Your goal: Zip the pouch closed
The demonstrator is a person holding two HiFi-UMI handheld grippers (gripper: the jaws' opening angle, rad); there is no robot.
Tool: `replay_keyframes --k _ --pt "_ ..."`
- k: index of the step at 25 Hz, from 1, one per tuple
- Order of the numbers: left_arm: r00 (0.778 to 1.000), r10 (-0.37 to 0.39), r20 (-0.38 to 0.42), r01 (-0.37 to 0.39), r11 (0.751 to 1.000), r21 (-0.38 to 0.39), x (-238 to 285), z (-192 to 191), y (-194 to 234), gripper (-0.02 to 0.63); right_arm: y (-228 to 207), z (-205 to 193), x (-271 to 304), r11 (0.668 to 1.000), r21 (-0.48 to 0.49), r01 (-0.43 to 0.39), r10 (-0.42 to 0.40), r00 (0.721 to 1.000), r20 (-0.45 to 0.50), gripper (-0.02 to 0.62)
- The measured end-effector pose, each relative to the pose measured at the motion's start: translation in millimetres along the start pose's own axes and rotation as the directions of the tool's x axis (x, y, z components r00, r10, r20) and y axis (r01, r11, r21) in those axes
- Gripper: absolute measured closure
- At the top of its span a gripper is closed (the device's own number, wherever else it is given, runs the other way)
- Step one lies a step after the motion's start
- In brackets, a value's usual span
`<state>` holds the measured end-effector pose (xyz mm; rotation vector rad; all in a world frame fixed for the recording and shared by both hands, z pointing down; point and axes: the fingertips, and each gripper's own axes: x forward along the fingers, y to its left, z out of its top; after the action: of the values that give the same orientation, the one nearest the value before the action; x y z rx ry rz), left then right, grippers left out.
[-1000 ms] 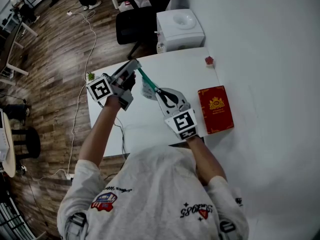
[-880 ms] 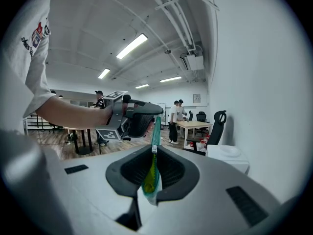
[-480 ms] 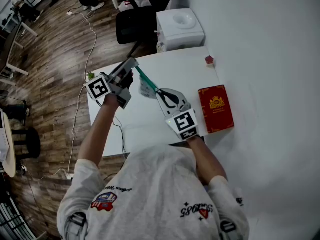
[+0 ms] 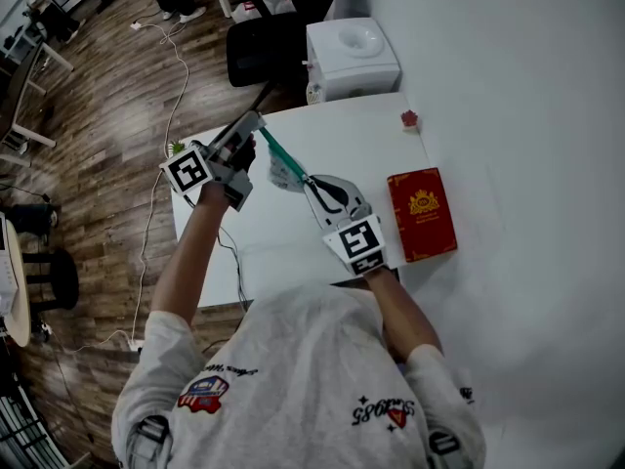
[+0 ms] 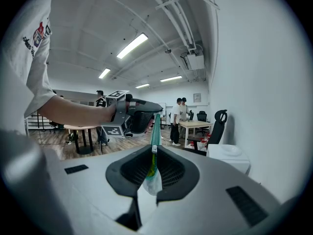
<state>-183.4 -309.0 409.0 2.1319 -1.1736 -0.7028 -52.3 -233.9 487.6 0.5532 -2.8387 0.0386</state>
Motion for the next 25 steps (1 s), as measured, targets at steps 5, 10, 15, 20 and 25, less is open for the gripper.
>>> replay_keyframes --k 5,10,15,20,25 --pt "0.999 0.017 0.034 -0.017 1.000 -0.004 -7 15 7 0.603 -1 -4 1 1.000 0.003 0.003 -0.003 1.000 -0.020 0.559" --pt "0.999 0.014 0.034 -0.014 1.000 0.000 -9 20 6 0.603 -2 -9 -1 1.000 0.015 0.002 -0.002 0.999 -0.032 0.558" --pt "0.999 -0.016 0.031 0.016 1.000 0.001 -8 19 -1 0.603 -4 -13 0 1.000 0.028 0.008 -0.007 0.999 -0.035 0.555" --pt "1.000 -0.014 -0.020 0.016 0.996 0.083 -3 5 -12 0.603 -19 -28 -6 0.995 0.099 0.025 -0.024 1.000 -0.014 0.540" --pt "0.996 0.076 -0.054 -0.066 0.985 0.162 -6 2 -2 0.603 -41 -20 -13 0.986 0.151 0.077 -0.076 0.997 -0.012 0.556"
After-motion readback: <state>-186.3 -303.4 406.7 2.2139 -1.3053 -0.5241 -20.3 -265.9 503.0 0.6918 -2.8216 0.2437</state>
